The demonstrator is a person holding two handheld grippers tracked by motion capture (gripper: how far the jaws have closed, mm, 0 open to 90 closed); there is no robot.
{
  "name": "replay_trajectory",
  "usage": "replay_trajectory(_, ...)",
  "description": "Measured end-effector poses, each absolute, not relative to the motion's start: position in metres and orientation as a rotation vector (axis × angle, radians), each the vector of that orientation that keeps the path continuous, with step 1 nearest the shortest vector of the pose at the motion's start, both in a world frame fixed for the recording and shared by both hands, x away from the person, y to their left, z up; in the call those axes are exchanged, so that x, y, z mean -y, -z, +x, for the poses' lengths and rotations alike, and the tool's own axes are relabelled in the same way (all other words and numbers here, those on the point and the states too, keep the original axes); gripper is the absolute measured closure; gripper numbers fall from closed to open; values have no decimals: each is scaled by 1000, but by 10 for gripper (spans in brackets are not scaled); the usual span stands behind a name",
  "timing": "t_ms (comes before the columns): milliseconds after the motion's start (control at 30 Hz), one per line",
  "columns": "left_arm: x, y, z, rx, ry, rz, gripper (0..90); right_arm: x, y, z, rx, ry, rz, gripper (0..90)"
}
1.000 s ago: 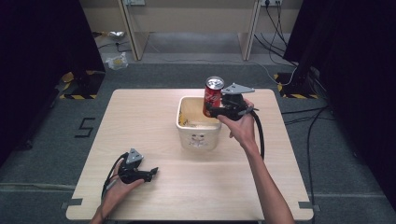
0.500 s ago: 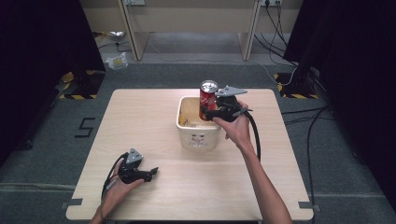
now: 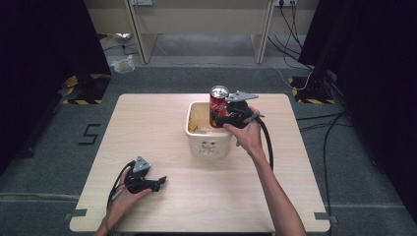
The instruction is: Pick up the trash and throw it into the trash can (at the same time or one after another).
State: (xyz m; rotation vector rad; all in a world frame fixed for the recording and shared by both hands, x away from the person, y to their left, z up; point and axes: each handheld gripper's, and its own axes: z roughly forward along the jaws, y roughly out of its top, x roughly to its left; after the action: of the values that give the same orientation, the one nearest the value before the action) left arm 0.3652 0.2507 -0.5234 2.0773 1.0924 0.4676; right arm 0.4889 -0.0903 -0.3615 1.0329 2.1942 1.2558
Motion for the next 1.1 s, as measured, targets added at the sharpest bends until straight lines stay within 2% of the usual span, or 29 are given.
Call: replay_trajectory(1100,-251,523,365,-1092,-468,2078,147,101,376,497,-2230,-1231,1106,338)
